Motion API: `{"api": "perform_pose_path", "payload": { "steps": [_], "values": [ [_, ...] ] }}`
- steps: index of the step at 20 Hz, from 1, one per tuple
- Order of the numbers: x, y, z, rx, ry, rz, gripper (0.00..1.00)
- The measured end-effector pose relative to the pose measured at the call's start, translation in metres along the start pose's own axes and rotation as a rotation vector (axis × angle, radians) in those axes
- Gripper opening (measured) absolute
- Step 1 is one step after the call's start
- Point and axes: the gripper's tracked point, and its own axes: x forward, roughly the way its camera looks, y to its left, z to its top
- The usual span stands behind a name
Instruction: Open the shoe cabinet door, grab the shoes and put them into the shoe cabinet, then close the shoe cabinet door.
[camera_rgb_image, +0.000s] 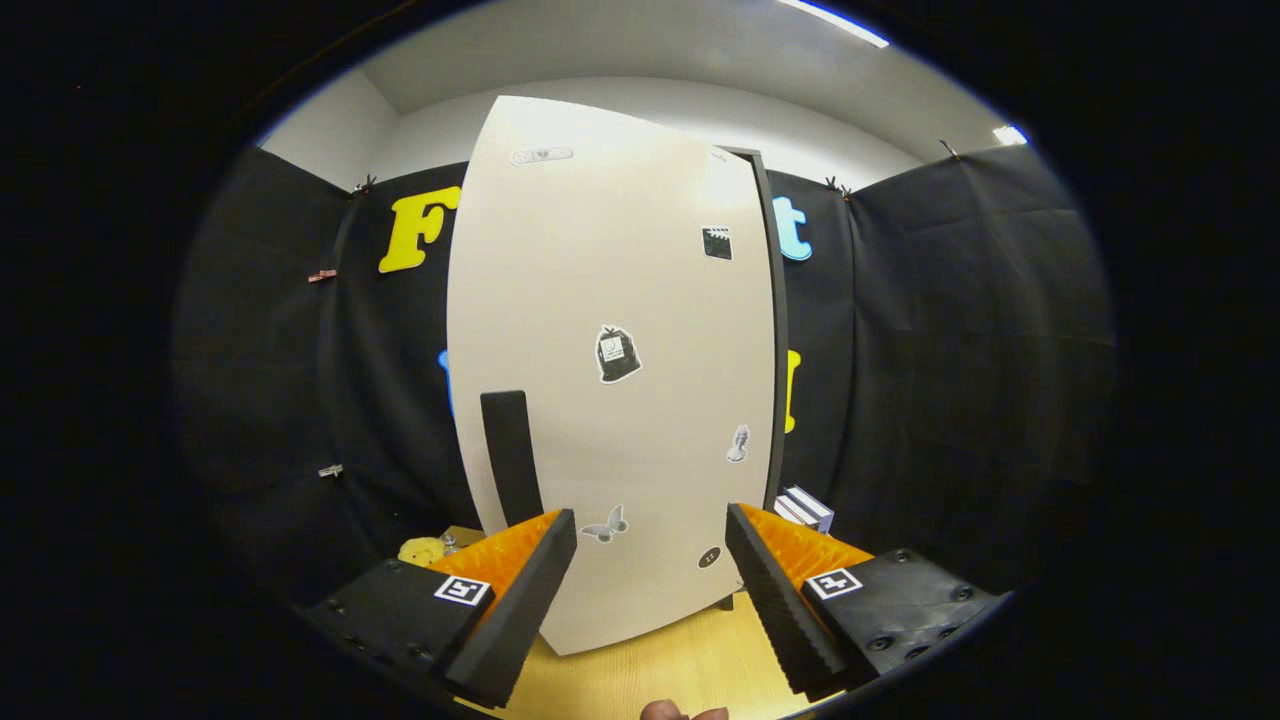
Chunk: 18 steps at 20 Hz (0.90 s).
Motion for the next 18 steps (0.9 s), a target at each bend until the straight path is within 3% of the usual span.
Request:
{"api": "perform_pose_path", "payload": {
  "steps": [18],
  "values": [
    [0.000, 0.019, 0.008, -0.062, -0.021, 0.017, 0.98]
  ]
}}
